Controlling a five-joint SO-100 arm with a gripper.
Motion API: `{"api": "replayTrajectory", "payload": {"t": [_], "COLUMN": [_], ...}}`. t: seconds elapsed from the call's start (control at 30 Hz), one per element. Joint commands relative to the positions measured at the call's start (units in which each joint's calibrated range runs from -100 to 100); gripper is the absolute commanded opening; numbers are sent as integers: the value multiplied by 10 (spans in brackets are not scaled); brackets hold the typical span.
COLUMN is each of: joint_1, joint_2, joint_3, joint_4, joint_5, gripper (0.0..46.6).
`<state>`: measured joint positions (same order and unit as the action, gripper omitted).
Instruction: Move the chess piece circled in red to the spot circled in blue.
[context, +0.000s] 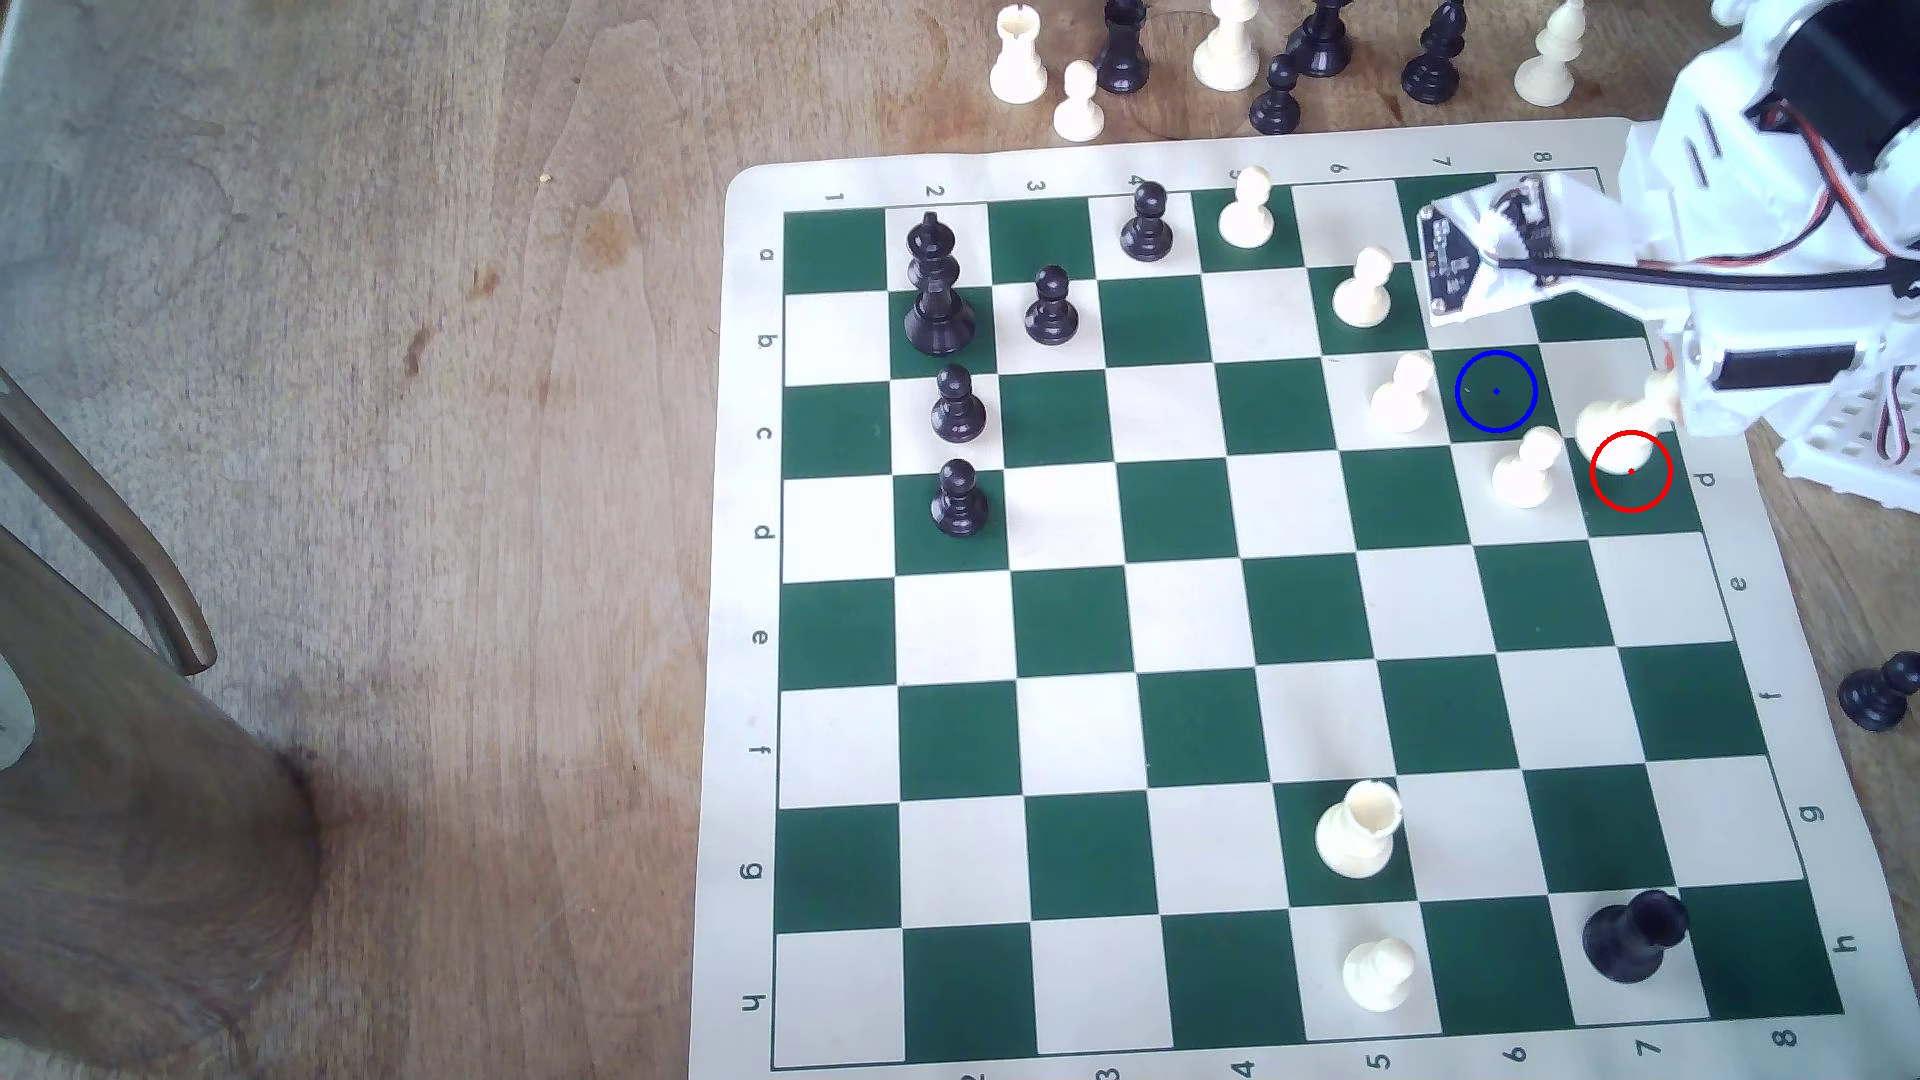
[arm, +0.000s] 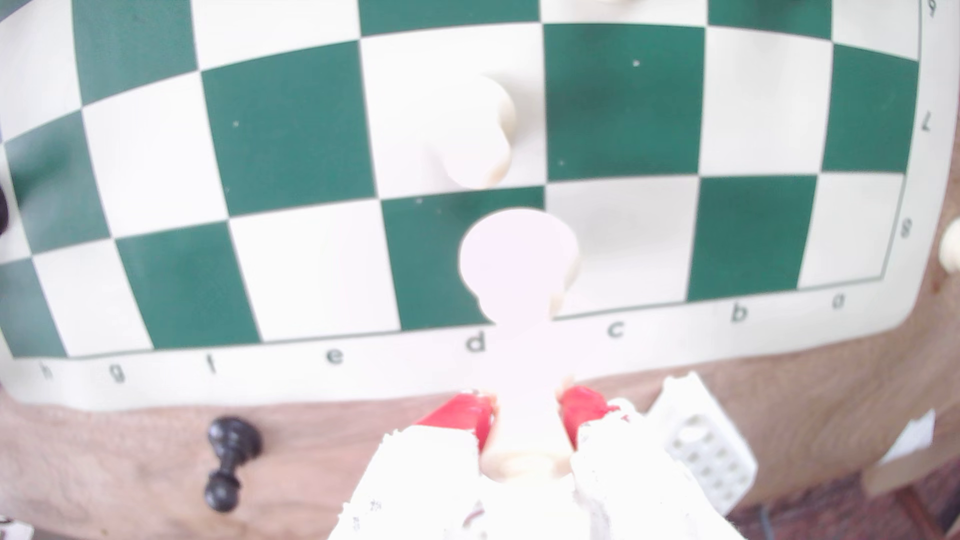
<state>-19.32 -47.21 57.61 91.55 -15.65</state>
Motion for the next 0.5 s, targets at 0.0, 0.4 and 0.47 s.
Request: {"api": "replayTrajectory", "payload": {"t": [0.0,0.4,0.47], "joint_1": [-2,78,108], "joint_2": [-7,102,123], "joint_3": [-97,-256,-281], "joint_4": [51,84,84], "joint_5": [5,51,63], "gripper": [2,2,2]}}
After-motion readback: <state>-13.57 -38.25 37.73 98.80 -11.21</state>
